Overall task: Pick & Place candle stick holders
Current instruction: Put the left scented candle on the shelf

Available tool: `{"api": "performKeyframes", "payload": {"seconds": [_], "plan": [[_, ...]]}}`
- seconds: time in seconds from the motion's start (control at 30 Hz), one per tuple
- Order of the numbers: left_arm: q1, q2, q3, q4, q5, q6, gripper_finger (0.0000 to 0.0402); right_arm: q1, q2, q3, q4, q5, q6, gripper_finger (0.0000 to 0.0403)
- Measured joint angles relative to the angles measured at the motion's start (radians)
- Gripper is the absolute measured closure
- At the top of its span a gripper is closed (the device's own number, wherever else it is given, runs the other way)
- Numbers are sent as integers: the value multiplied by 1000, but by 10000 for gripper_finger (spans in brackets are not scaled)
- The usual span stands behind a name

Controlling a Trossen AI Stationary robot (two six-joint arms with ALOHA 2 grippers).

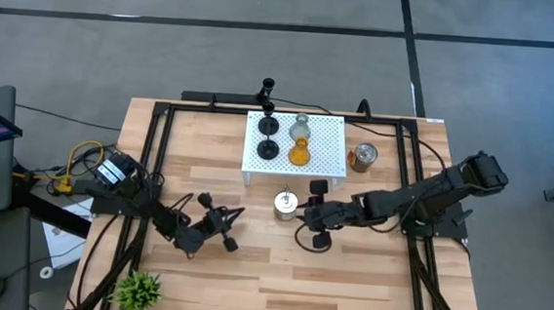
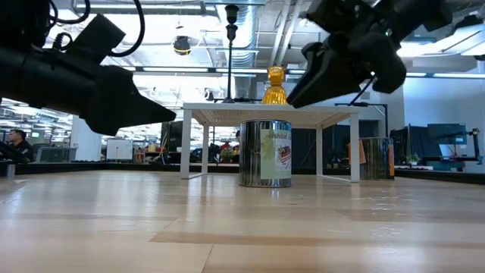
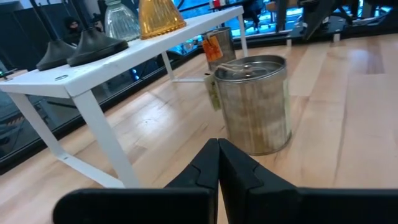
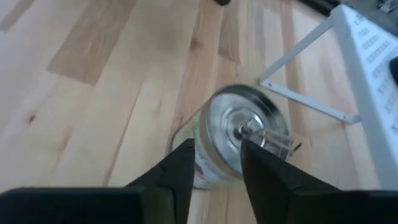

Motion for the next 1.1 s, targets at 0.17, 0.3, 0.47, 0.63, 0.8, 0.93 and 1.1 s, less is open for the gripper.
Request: {"api": "performKeyframes", "payload": {"seconds": [0.17, 0.3, 0.47, 0.63, 0.8, 0.93, 1.1], "plan": [[-14, 0, 0, 0, 0, 0, 396, -22, 0, 0, 0, -16, -24, 267], [-15, 0, 0, 0, 0, 0, 396, -45, 0, 0, 2, -53, -25, 264], [-15, 0, 0, 0, 0, 0, 396, -67, 35, -3, 4, -88, -26, 268], [-15, 0, 0, 0, 0, 0, 396, -82, 79, -3, 34, -89, -31, 273], [-15, 0, 0, 0, 0, 0, 396, -83, 124, 4, 70, -84, -52, 276], [-15, 0, -1, 0, 0, 1, 396, -83, 127, 5, 64, -78, -52, 285], [-15, 0, -2, 0, 0, 1, 396, -79, 102, 1, 40, -79, -44, 322]]}}
